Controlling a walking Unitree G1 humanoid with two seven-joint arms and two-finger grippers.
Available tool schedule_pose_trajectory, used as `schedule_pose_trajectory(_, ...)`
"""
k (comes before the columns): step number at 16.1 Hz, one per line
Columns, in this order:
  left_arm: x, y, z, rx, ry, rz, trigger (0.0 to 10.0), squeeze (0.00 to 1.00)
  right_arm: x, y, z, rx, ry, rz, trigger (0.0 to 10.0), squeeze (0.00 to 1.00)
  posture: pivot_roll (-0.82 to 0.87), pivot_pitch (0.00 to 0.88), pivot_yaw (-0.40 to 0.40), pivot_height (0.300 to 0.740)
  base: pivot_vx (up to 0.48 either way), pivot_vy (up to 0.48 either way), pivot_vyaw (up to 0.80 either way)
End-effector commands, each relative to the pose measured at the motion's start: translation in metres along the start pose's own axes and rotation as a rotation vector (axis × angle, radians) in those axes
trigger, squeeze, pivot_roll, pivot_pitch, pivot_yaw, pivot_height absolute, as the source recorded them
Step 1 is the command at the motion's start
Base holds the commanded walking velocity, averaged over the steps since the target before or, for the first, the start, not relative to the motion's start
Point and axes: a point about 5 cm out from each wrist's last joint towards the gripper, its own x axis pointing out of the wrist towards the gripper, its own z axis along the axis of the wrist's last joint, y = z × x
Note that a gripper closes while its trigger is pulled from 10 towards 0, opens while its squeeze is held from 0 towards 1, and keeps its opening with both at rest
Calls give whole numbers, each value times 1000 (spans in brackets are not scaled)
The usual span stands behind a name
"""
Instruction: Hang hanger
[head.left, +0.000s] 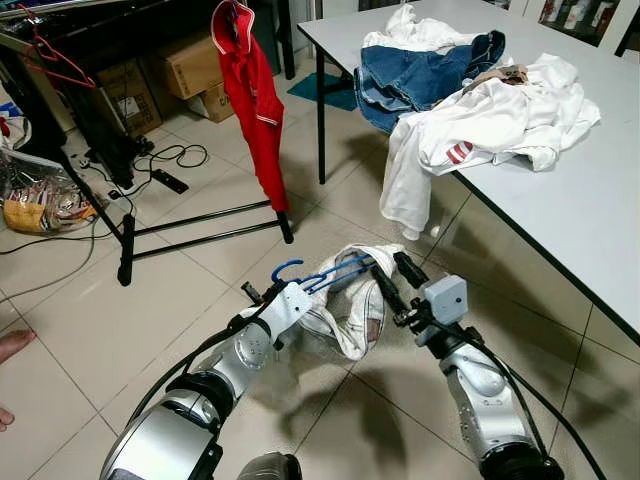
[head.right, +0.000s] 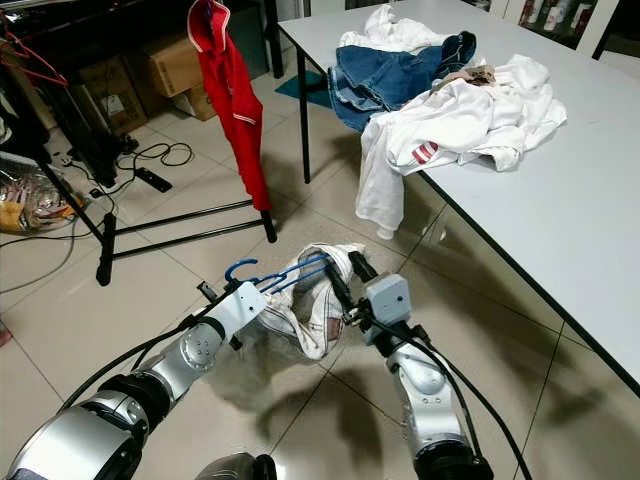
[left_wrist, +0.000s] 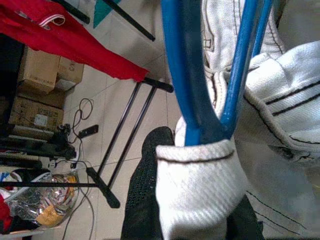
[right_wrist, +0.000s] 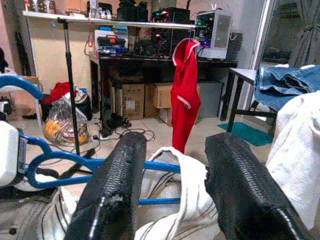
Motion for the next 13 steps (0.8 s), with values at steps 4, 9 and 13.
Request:
schedule_pose_trajectory(4, 4, 15, 14, -13, -67, 81, 10000, 0, -3, -15, -2, 0, 17, -136, 10000, 0, -36, 0, 104, 740, 0, 0, 0)
schedule_pose_trajectory(9, 4, 31, 18, -193, -103, 196, 10000, 0, -18, -45, -17, 20, 126, -387, 10000, 0, -37, 0, 102, 740, 0, 0, 0)
schedule_pose_trajectory(13, 2, 28, 16, -269, -112, 199, 10000, 0, -28, -59, -23, 45, 171, -516, 10000, 0, -35, 0, 98, 740, 0, 0, 0)
